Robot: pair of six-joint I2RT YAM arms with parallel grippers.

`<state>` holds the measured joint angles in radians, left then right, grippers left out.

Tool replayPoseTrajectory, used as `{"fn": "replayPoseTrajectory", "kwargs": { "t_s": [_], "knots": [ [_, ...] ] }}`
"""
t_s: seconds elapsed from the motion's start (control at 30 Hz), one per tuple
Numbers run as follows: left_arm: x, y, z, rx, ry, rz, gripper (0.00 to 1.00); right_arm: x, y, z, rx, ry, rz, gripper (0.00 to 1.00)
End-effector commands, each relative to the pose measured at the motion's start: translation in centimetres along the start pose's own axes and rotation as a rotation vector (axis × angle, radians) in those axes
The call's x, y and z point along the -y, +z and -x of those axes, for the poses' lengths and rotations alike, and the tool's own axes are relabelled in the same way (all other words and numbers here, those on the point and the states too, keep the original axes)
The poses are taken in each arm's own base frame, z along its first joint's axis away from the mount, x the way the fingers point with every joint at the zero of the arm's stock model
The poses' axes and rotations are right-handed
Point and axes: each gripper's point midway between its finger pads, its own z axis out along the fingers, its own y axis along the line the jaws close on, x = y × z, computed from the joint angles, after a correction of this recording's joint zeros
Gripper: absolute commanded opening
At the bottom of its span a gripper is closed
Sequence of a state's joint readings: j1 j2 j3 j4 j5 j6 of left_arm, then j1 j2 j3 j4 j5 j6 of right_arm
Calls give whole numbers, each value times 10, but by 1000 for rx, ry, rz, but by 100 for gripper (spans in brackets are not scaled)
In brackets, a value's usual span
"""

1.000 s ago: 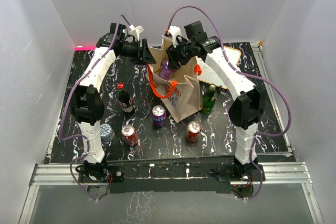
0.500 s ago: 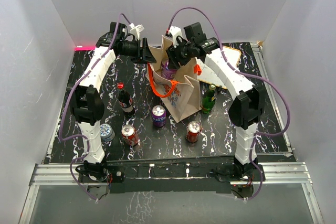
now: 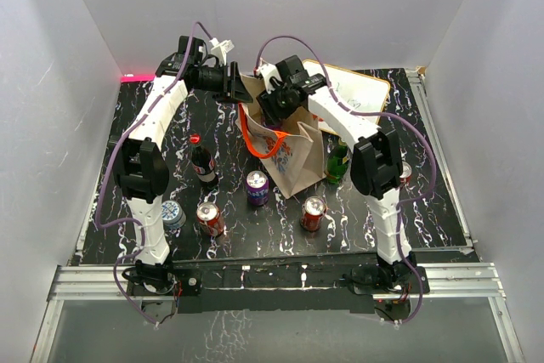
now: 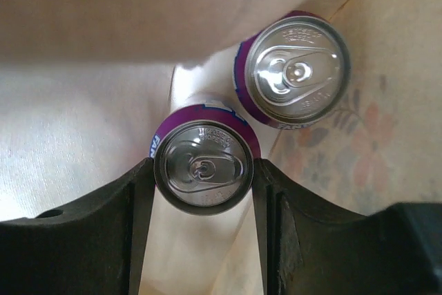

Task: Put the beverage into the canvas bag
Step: Adjust the drink in the canvas bag.

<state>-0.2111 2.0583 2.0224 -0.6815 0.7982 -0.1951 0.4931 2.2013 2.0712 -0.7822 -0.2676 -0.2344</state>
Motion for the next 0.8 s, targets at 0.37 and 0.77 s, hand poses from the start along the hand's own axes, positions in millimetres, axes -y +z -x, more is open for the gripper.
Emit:
{"fn": "replayPoseTrajectory", "kwargs": {
  "t_s": [0.37,0.77],
  "knots": [
    [4,-6,-16,-35,-6,-26,30,42,-46,71,166,-56,-273,8],
    [8,-10,-20,-41,-2,-28,28,56,-20,50,109,-66,-308,8]
  ]
}}
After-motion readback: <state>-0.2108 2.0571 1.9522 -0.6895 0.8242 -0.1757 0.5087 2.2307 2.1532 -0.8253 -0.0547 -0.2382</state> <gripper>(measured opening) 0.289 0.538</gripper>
